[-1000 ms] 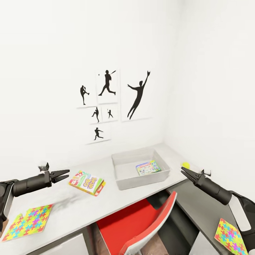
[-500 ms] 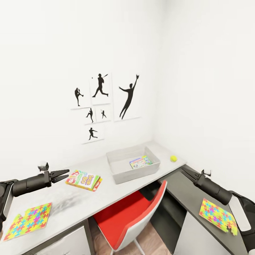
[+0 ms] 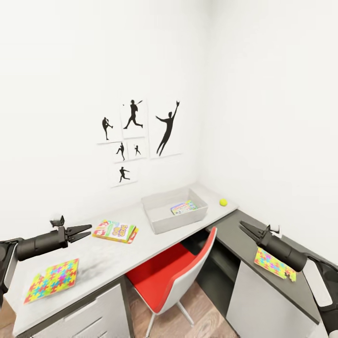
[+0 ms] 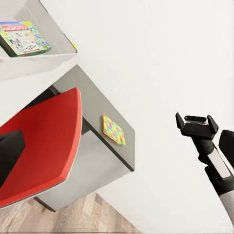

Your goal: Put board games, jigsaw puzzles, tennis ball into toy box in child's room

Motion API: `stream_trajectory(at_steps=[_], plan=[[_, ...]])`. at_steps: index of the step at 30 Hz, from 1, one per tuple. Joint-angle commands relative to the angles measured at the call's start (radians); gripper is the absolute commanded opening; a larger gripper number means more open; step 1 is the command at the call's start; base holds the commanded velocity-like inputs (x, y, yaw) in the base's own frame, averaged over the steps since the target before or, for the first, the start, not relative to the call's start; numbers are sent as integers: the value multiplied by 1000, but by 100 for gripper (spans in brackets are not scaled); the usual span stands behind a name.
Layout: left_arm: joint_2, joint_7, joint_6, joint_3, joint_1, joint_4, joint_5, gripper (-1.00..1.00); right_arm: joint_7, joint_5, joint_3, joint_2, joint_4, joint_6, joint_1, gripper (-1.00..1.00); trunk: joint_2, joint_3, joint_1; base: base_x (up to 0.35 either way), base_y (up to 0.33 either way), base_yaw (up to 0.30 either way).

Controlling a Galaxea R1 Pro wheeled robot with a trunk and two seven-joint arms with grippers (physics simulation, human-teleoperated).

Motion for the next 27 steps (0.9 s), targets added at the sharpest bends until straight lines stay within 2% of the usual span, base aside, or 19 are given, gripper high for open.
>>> stream_trajectory(at_steps=[1, 18, 27], plan=[[0, -4, 11, 0, 0, 0, -1, 100, 1, -4, 0, 0, 1, 6, -1, 100, -1, -1, 0, -193, 96, -192], [2, -5, 11, 4, 1, 0, 1, 100, -4, -3, 0, 2, 1, 5, -1, 100, -1, -10, 0, -40, 19, -243], [27, -8, 12, 8, 1, 0, 9, 100, -6, -3, 0, 2, 1, 5, -1, 100, -1, -16, 0, -1, 0, -256]])
